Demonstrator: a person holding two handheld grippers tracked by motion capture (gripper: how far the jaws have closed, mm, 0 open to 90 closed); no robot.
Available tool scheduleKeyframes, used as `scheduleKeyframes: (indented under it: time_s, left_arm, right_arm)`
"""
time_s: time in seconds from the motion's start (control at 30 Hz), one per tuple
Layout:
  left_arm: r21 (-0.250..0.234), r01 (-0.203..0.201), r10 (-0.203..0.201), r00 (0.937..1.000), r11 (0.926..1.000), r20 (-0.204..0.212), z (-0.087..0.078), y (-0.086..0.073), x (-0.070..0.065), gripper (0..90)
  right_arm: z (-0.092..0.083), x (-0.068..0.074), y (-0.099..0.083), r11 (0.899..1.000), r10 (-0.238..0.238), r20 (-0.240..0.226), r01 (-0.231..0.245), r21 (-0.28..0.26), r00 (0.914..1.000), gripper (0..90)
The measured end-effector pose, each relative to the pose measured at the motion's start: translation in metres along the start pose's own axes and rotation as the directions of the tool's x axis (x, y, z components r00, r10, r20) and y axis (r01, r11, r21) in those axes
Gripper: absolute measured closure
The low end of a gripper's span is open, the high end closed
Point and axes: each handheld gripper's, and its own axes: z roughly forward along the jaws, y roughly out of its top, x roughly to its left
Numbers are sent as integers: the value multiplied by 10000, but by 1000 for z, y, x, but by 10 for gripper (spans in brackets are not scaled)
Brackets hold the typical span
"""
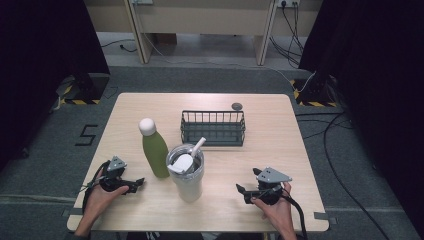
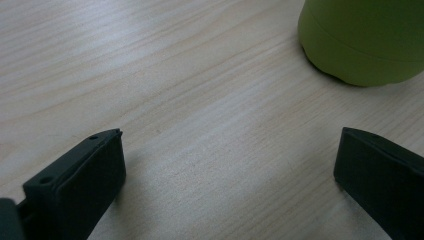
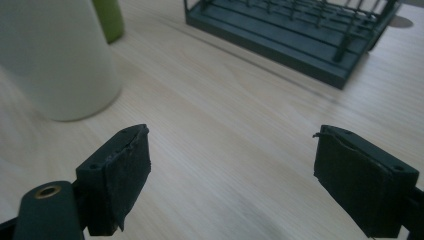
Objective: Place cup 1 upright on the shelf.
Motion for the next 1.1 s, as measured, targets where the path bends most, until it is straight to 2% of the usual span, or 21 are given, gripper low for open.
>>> scheduleKeyframes:
  time_s: [0.1,0.23,0.37,0.43,0.67,0.77,0.97,1.1]
  left_arm:
    - [1,0,0,10000,10000,0,0,0,0,0]
    - [5,-6,6,10000,10000,-1,0,0,0,0]
    - [-1,-1,1,10000,10000,-1,0,0,0,0]
    - [-1,-1,1,10000,10000,0,0,0,0,0]
    - [-1,1,-1,10000,10000,1,0,0,0,0]
    - [2,-4,4,10000,10000,-1,0,0,0,0]
    - [1,-2,2,10000,10000,2,0,0,0,0]
    - [0,1,-1,10000,10000,1,0,0,0,0]
  right_arm:
    - [0,8,3,9993,-243,-305,234,-308,9992,153]
    - [5,20,7,9971,-306,-927,239,-729,9952,152]
    - [13,35,10,9928,-482,-1604,296,-1163,9859,151]
    - [15,40,12,9922,-520,-1789,305,-1209,9825,150]
    - [28,55,13,9915,-680,-2261,406,-1239,9717,150]
    - [34,60,13,9919,-582,-2513,276,-1236,9662,150]
    - [50,72,18,9902,-802,-2768,448,-1320,9576,151]
    - [59,74,18,9904,-741,-2850,370,-1335,9557,151]
